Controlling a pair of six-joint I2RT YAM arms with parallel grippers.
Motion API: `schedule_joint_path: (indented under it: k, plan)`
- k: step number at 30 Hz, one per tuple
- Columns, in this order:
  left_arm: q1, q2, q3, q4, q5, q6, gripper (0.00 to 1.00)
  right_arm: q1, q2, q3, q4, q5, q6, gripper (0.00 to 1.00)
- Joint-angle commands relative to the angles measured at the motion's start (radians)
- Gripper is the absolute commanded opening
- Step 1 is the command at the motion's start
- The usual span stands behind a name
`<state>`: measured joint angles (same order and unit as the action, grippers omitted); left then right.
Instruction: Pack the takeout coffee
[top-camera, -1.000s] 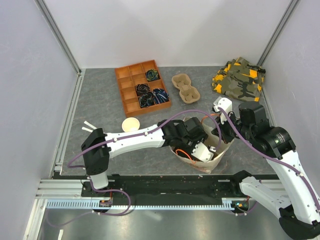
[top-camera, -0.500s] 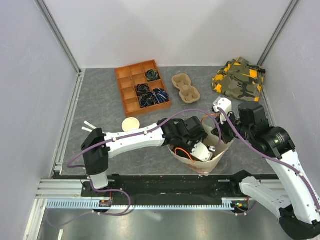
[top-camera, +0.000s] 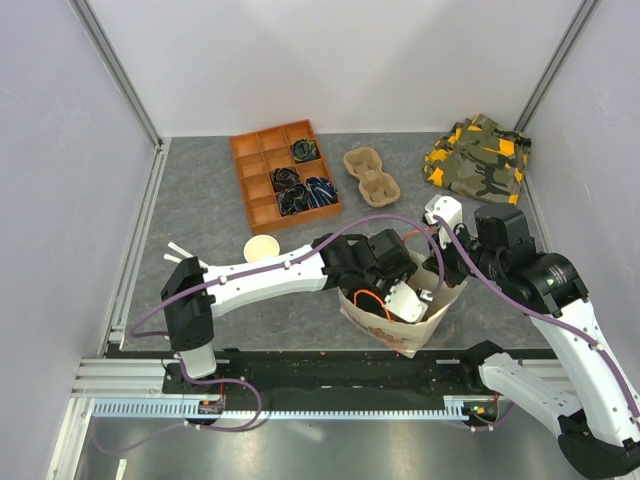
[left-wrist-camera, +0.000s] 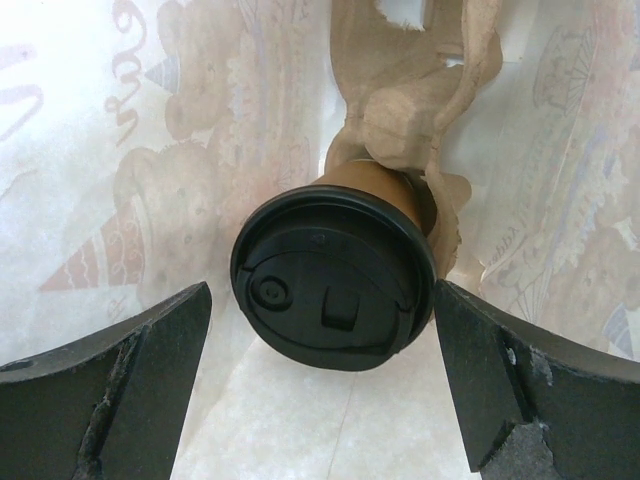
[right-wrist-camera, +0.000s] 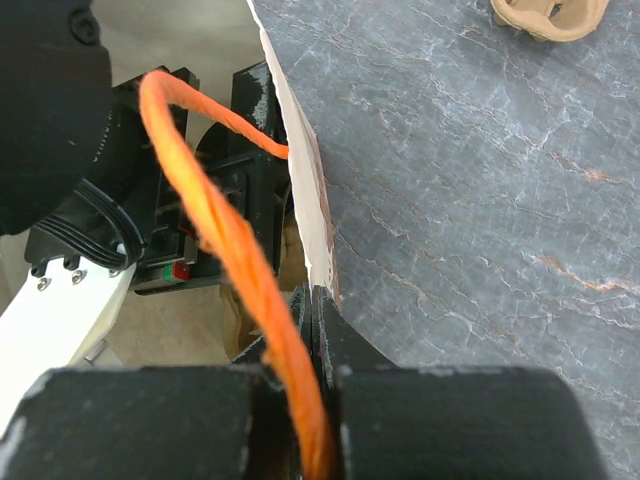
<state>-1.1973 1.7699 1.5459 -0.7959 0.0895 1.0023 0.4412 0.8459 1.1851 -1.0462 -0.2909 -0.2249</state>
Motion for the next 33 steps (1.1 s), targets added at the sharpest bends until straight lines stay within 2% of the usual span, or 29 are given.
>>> schedule_joint_path:
  k: [1,20,33]
  plan:
    - [-0.005,-0.056,0.051,-0.025,0.039,-0.039,0.99,0.002,-0.002,-0.008,0.02,0.013,-0.005,0.0]
    - [0.007,-0.155,0.066,-0.042,0.084,-0.065,0.98,0.002,-0.008,-0.018,0.031,0.03,-0.024,0.0]
    - [0.051,-0.21,0.072,0.058,0.085,-0.128,0.93,0.004,0.008,-0.01,0.06,0.055,-0.04,0.0]
